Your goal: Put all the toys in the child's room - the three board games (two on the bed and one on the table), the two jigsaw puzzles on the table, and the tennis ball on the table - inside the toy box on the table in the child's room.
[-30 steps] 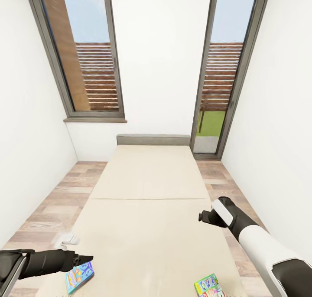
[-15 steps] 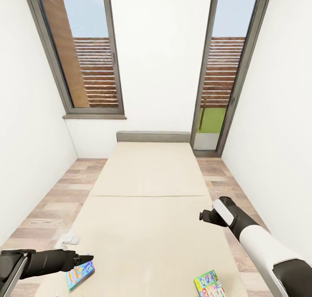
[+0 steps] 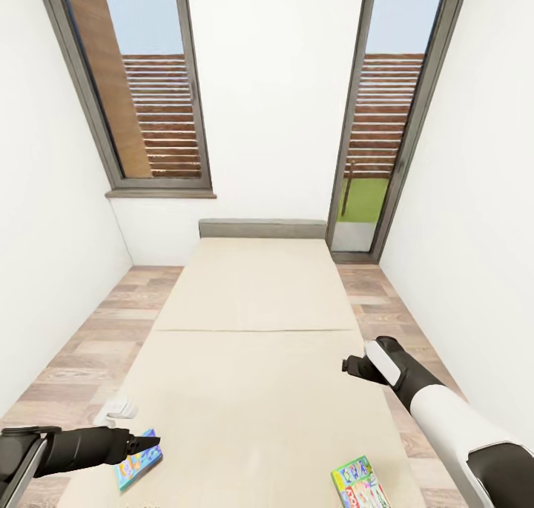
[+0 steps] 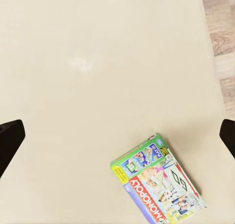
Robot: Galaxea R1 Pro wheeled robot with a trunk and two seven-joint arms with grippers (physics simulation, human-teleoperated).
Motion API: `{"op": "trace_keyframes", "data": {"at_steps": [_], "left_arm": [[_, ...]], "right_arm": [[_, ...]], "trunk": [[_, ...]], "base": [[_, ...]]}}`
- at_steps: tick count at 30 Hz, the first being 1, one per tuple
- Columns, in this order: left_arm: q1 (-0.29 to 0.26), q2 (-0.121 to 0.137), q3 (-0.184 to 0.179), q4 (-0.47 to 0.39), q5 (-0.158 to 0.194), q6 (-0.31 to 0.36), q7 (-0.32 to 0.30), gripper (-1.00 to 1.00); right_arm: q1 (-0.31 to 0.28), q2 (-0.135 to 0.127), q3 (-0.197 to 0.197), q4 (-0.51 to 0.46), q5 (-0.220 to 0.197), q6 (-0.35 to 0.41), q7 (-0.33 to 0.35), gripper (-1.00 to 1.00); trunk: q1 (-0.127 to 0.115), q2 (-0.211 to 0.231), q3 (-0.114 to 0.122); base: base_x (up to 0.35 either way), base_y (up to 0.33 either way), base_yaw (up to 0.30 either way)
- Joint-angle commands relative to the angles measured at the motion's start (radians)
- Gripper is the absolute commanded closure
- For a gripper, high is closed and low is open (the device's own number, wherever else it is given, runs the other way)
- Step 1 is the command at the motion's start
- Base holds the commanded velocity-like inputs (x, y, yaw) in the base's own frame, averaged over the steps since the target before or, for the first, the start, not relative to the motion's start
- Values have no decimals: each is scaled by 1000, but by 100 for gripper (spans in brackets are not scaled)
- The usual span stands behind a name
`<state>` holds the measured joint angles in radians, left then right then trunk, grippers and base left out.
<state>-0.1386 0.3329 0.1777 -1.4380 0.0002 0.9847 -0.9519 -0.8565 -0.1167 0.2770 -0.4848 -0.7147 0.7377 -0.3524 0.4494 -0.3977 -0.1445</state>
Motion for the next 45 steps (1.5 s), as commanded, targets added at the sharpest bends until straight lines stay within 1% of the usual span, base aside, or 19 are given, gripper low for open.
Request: {"op": "trace_keyframes", "data": {"at_steps": [1, 26, 35, 45], "left_arm": [[-1, 0, 1, -1, 0, 8, -4, -100], [-1, 0, 2, -1, 0, 5, -2, -100], [-1, 0, 2, 0, 0, 5, -1, -100], [-1, 1, 3, 0, 0, 4, -1, -100]], "right_arm": [[-1, -2, 8, -2, -11, 0, -8, -100], [-1, -2, 8, -1, -9, -19, -8, -100], [0, -3, 9, -2, -9, -46, -7, -100], [0, -6, 10, -3, -8, -56, -7, -100]], "trunk": [[1, -2, -4], [1, -2, -45], [1, -2, -60], [1, -2, -76]], "base": [[0, 0, 0], [0, 0, 0], [0, 0, 0], [0, 0, 0]]}}
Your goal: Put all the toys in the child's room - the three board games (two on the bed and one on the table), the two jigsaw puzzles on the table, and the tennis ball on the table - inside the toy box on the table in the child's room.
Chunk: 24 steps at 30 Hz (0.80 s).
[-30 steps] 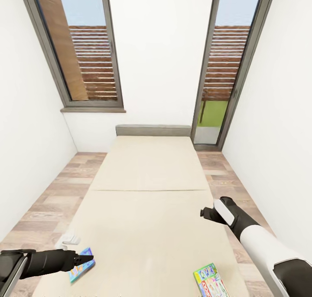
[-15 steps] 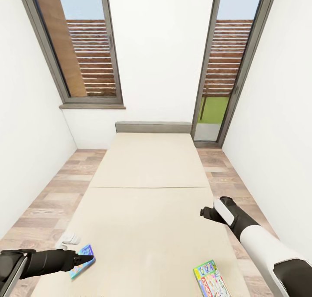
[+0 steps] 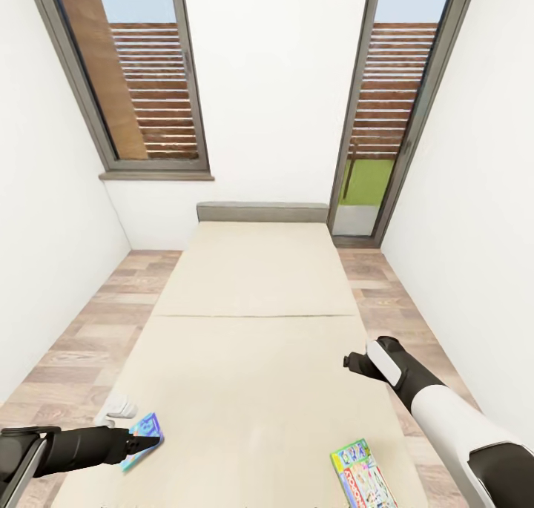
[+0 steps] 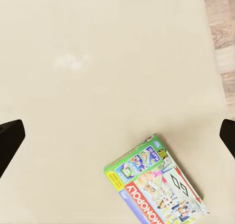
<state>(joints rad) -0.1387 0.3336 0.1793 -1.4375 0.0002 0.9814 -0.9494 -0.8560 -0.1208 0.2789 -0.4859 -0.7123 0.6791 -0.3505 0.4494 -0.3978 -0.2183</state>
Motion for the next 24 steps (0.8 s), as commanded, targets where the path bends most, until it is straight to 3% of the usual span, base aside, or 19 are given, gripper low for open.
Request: {"op": "trace_keyframes", "data": {"at_steps": [1, 17, 21, 24], "left_arm": [[-1, 0, 1, -1, 0, 8, -4, -100], [-2, 6, 5, -2, 11, 2, -36, -100], [-2, 10, 16, -2, 14, 1, -110, -100], [-2, 12, 42, -3, 14, -1, -221, -100]], "right_arm": [[-1, -1, 8, -2, -10, 2, -8, -100], [0, -1, 8, -5, -10, -1, -8, -100], [0, -2, 8, -6, -11, -1, -8, -100], [0, -3, 8, -6, -11, -1, -7, -100]], "trunk": [[1, -2, -4], [1, -2, -30], [1, -2, -36], [1, -2, -41]], "base": [[0, 0, 0], [0, 0, 0], [0, 0, 0], [0, 0, 0]]}}
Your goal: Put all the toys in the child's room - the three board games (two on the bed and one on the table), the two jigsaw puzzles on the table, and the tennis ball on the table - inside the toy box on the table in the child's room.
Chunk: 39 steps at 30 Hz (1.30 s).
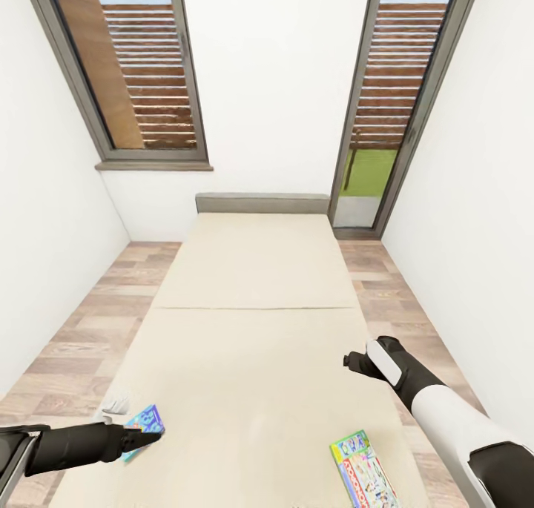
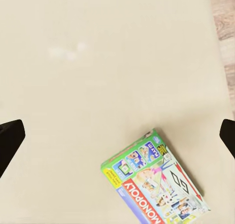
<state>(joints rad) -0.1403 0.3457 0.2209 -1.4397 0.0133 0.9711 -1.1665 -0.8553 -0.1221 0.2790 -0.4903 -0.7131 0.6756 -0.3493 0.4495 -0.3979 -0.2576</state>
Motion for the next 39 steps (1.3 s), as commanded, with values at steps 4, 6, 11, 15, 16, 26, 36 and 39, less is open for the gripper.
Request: {"op": "trace_keyframes", "data": {"at_steps": [4, 6, 11, 15, 16, 26, 36, 39], "left_arm": [[-1, 1, 47, -1, -4, 6, -186, -100], [-1, 1, 65, -1, -7, 4, -264, -100], [-1, 2, 90, 0, -11, -17, -376, -100], [-1, 1, 98, 1, -12, -29, -404, -100], [-1, 1, 99, 1, -12, -31, -404, -100], [-1, 1, 102, 1, -12, -39, -404, -100], [-1, 1, 115, 1, -12, -40, -404, -100], [-1, 0, 125, 1, -12, -40, -404, -100]], "right_arm": [[-1, -1, 8, -4, -11, 2, -8, -100], [-1, -1, 8, -5, -11, 2, -7, -100], [-1, 1, 8, -6, -11, 2, -7, -100], [-1, 0, 8, -6, -11, 2, -7, -100], [-1, 0, 8, -6, -11, 2, -7, -100], [-2, -3, 7, -8, -11, 2, -7, -100], [-2, -4, 6, -10, -10, 2, -7, -100], [-2, -4, 6, -10, -10, 2, -6, -100]], "trunk": [[1, -2, -9], [1, -2, -12], [1, -2, -20], [1, -2, -27], [1, -2, -28], [1, -2, -45], [1, -2, -61], [1, -2, -66]], "base": [[0, 0, 0], [0, 0, 0], [0, 0, 0], [0, 0, 0], [0, 0, 0], [0, 0, 0], [0, 0, 0], [0, 0, 0]]}}
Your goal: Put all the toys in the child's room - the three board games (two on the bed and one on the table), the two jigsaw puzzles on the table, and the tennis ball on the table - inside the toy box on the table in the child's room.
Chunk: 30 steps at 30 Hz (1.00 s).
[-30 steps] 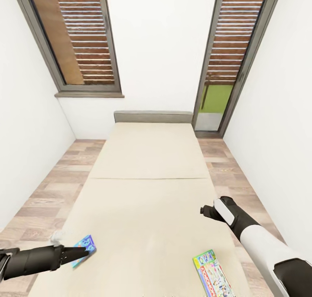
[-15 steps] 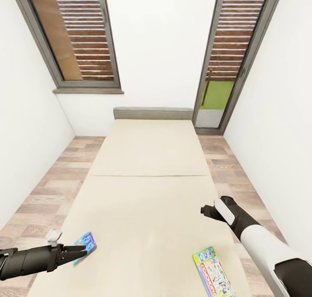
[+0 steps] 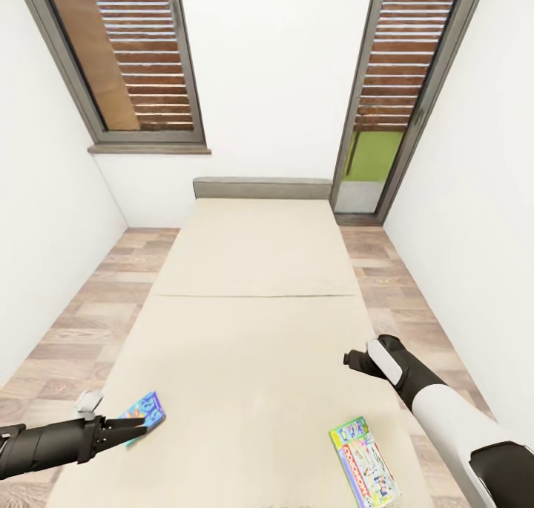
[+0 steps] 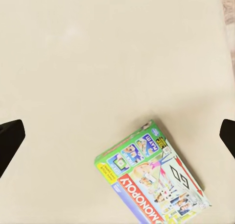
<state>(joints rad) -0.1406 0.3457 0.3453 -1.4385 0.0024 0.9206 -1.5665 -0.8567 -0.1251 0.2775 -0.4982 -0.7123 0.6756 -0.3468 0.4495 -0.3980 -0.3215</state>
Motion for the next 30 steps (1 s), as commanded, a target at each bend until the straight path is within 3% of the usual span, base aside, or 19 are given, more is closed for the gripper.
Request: {"op": "trace_keyframes", "data": {"at_steps": [1, 25, 29, 30], "left_arm": [[-1, 0, 3, 0, -1, 11, -4, -100], [-1, -3, 12, 0, -1, 11, -4, -100], [-1, -4, 12, 0, -1, 10, -4, -100], [-1, -4, 12, 0, -1, 9, -4, -100]], "right_arm": [[-1, -2, 8, -2, -11, 2, -8, -100], [-3, -5, 8, -3, -9, 2, -6, -100], [-4, -5, 7, -3, 6, 2, -6, -100], [-4, -5, 7, -3, 26, 2, -6, -100]], "trunk": [[1, -2, -3], [1, -2, -43], [1, -2, -49], [1, -2, -51]], "base": [[0, 0, 0], [0, 0, 0], [0, 0, 0], [0, 0, 0]]}}
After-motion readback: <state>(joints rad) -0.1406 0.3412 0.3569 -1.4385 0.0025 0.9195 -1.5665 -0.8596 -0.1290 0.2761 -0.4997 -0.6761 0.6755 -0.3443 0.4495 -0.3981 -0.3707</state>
